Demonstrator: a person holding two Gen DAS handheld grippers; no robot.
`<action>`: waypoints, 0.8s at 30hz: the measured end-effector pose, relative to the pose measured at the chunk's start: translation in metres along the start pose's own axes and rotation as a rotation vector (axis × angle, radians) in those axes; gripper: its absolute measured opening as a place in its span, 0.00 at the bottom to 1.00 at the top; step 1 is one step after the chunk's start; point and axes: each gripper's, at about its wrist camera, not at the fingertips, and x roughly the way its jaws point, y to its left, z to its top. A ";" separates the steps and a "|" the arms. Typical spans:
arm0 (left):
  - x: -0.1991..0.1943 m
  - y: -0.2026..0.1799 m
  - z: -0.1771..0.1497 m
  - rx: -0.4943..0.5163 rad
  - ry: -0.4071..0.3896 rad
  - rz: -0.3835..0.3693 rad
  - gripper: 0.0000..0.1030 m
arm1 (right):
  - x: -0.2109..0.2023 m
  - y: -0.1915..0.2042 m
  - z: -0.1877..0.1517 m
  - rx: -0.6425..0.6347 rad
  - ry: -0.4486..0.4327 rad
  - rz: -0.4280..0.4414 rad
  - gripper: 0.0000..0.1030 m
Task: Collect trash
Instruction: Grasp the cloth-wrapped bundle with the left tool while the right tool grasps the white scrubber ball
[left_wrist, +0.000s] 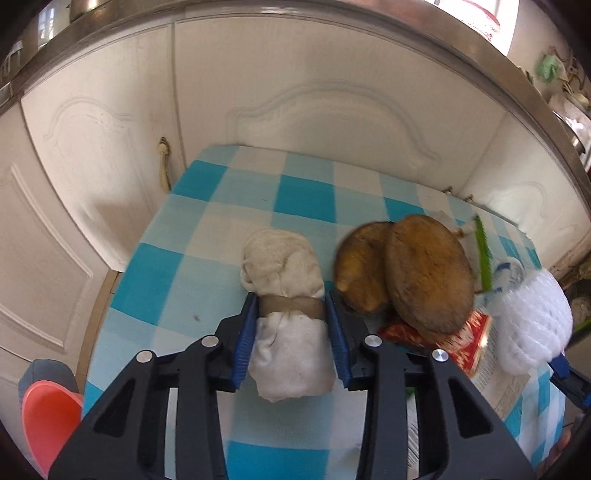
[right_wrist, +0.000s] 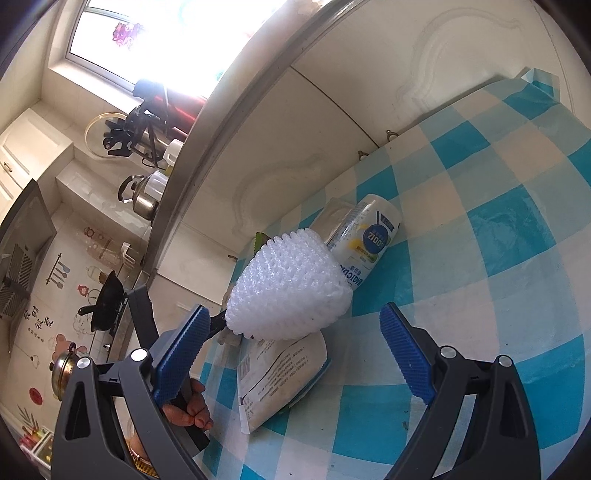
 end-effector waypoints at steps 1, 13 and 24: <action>-0.002 -0.006 -0.004 0.016 0.002 -0.007 0.37 | 0.001 0.000 0.000 -0.001 0.002 0.000 0.90; -0.031 -0.063 -0.055 0.157 0.035 -0.147 0.37 | 0.006 0.002 -0.002 -0.027 0.007 -0.023 0.90; -0.045 -0.087 -0.080 0.174 0.054 -0.218 0.37 | 0.004 -0.007 -0.001 0.004 -0.028 0.001 0.90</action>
